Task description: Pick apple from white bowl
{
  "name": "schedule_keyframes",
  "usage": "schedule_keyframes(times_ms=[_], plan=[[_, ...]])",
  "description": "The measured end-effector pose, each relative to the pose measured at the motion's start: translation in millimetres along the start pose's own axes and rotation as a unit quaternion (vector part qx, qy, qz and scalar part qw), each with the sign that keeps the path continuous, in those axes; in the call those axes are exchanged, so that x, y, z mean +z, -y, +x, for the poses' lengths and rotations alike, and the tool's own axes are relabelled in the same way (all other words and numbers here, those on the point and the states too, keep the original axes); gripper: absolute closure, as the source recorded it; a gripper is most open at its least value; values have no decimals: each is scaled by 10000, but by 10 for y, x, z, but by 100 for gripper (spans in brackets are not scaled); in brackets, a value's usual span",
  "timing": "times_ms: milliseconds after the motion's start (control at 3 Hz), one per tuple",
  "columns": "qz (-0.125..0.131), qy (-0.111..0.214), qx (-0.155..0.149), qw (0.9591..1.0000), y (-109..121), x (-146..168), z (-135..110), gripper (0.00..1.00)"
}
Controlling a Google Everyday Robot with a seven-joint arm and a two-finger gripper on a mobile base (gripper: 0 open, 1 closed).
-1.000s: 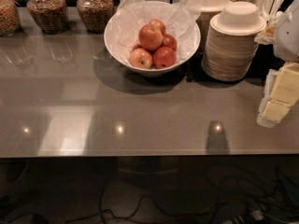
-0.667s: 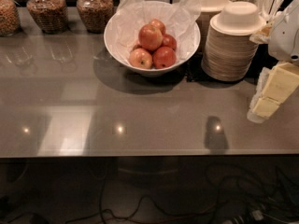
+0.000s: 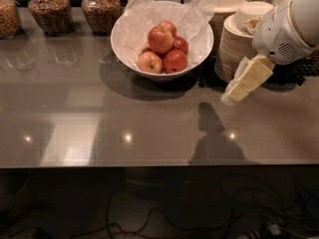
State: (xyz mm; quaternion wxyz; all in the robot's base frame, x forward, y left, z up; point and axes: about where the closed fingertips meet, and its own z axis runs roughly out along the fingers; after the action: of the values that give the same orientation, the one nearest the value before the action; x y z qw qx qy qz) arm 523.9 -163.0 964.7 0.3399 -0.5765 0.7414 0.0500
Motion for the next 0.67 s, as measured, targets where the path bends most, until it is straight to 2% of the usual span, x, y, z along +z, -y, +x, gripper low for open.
schedule_keyframes(times_ms=[333,667], plan=[[219,479,-213,9984,296,216,-320,0],[295,736,-416,9960,538,440,-613,0]])
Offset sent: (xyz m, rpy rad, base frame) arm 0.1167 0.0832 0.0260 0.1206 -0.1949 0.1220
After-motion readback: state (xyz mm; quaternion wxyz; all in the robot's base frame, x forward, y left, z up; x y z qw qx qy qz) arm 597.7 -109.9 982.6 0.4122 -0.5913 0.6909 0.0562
